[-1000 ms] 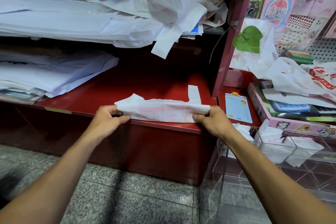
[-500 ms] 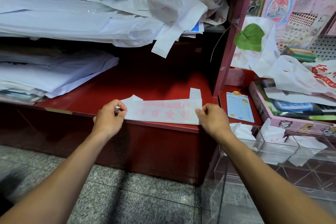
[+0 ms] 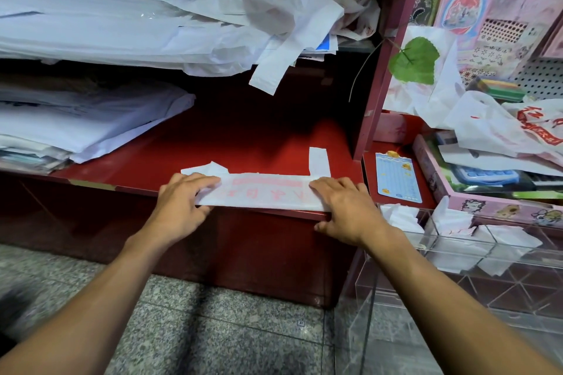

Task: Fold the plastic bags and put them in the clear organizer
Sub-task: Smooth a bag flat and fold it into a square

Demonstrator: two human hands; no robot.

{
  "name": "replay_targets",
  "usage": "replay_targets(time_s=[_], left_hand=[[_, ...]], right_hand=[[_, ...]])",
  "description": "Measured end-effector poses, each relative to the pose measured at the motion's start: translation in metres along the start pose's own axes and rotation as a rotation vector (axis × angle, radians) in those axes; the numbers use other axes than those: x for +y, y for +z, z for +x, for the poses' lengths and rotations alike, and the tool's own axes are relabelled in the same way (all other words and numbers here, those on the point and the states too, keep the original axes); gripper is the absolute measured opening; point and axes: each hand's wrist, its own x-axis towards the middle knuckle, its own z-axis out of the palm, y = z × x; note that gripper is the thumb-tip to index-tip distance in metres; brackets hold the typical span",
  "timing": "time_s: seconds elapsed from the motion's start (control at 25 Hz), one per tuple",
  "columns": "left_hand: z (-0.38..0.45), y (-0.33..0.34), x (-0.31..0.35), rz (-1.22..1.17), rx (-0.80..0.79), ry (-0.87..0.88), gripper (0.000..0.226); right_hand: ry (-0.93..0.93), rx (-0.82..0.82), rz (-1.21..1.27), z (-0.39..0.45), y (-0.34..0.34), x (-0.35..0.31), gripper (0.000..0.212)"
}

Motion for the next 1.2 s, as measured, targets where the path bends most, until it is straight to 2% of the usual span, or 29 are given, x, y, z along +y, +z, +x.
replay_targets(time_s=[0.08, 0.12, 0.2, 0.32, 0.36, 0.48, 0.56, 0.68, 0.88, 1.0, 1.12, 1.2], left_hand=[[0.002, -0.002, 0.000, -0.110, 0.049, 0.044, 0.037], [0.002, -0.005, 0.002, -0.212, 0.051, 0.068, 0.037], [0.004, -0.015, 0.010, -0.502, 0.061, -0.022, 0.036], [0.007, -0.030, 0.025, -0.902, 0.147, -0.236, 0.016], [0.008, -0.033, 0.030, -0.990, 0.166, -0.273, 0.017], [0.009, -0.037, 0.040, -1.015, 0.175, -0.252, 0.047], [0.008, -0.036, 0.045, -1.020, 0.123, -0.209, 0.063], [0.006, -0.037, 0.049, -1.066, 0.034, -0.174, 0.057], [0.006, -0.036, 0.054, -1.120, -0.142, -0.166, 0.049], [0.010, -0.030, 0.058, -1.047, -0.087, -0.228, 0.025], [0.014, -0.025, 0.059, -0.993, 0.015, -0.322, 0.028], [0.015, -0.028, 0.058, -1.091, -0.036, -0.384, 0.023]], right_hand=[[-0.012, 0.040, 0.090, 0.002, -0.002, 0.008, 0.058], [-0.049, 0.070, 0.232, 0.002, -0.004, 0.012, 0.038], [-0.055, 0.130, 0.601, -0.001, -0.005, 0.017, 0.005], [0.134, 0.211, 1.129, -0.008, -0.014, 0.014, 0.009], [0.195, 0.245, 1.240, -0.008, -0.017, 0.012, 0.011], [0.352, 0.323, 1.452, -0.004, -0.025, 0.007, 0.009], [0.460, 0.386, 1.516, -0.001, -0.028, 0.004, 0.007], [0.622, 0.470, 1.643, 0.001, -0.030, 0.003, 0.023], [0.677, 0.569, 1.760, 0.003, -0.034, -0.001, 0.022], [0.699, 0.551, 1.770, 0.005, -0.033, 0.001, 0.022], [0.697, 0.514, 1.603, 0.005, -0.030, 0.004, 0.022], [0.661, 0.484, 1.580, 0.003, -0.030, 0.004, 0.028]])
